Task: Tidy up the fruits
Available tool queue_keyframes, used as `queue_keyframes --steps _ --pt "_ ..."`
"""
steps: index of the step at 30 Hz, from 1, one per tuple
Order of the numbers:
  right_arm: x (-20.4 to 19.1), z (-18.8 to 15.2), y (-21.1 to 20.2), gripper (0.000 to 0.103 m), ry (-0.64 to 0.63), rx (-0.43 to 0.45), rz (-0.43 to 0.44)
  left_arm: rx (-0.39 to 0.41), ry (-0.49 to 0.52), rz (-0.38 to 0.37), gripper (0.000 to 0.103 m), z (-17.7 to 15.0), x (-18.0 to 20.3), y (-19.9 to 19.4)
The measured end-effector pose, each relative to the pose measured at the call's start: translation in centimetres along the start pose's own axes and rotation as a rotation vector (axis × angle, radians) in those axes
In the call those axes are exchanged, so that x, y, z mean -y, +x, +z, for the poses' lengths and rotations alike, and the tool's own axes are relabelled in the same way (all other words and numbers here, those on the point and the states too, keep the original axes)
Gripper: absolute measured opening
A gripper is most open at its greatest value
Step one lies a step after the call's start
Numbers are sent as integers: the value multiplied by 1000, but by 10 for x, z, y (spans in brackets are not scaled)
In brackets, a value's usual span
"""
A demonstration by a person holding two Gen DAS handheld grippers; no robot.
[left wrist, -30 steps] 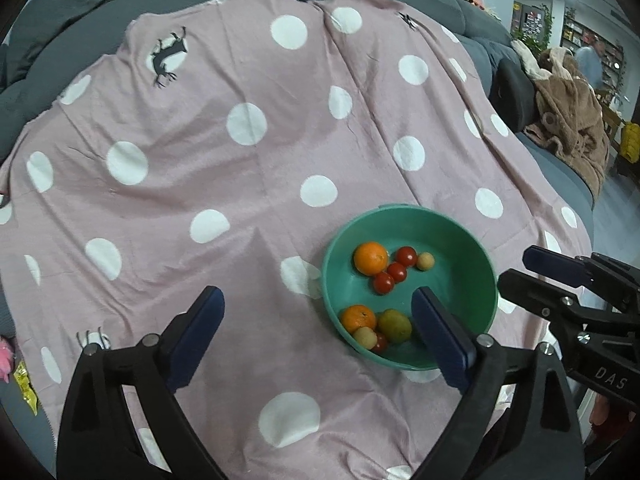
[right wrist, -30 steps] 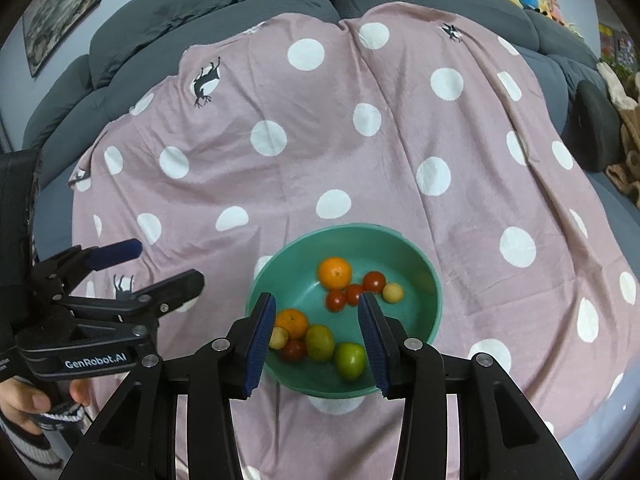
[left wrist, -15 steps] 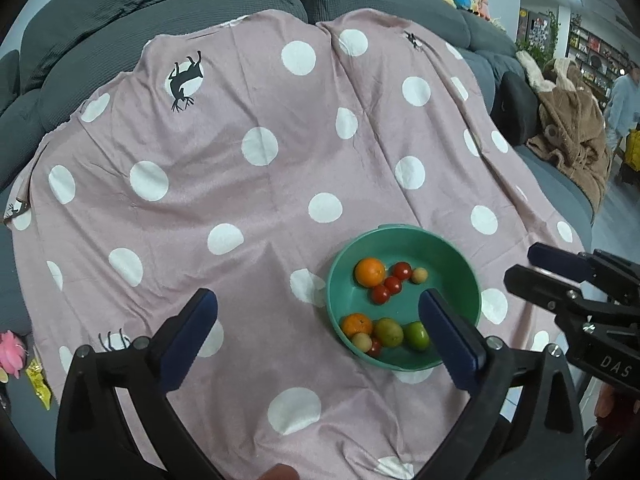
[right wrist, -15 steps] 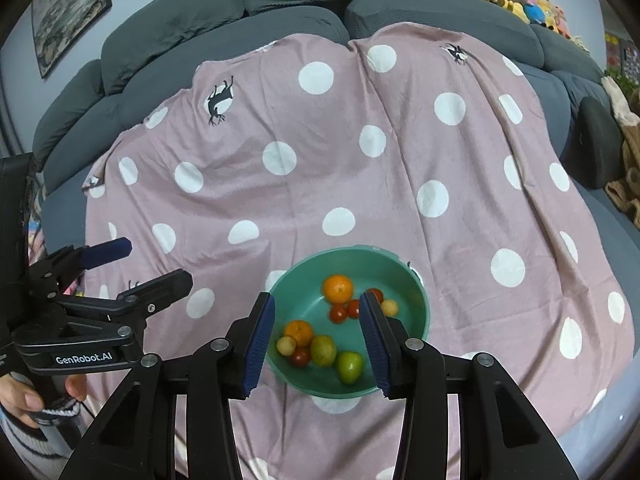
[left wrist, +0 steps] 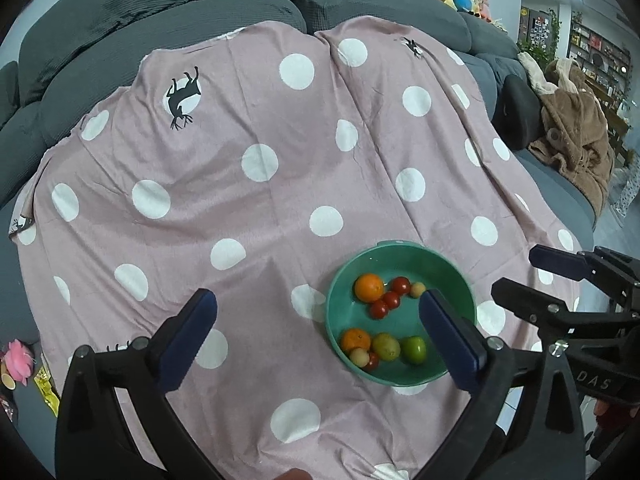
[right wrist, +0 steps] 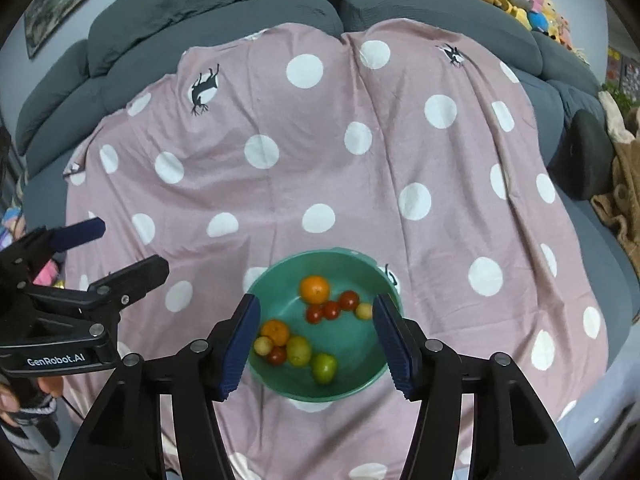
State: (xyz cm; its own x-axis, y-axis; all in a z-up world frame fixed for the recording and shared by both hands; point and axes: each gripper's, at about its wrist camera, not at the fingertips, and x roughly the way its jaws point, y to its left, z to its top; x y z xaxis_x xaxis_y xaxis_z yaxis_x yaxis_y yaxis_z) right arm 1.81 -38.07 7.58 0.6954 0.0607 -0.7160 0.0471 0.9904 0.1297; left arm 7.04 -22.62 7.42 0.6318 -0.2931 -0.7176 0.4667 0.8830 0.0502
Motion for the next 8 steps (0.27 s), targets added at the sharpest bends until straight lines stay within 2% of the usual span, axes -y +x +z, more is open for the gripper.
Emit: queue_keyframes --steps 8 --pt "2 6 4 60 0 -10 -14 -1 5 2 102 8 7 6"
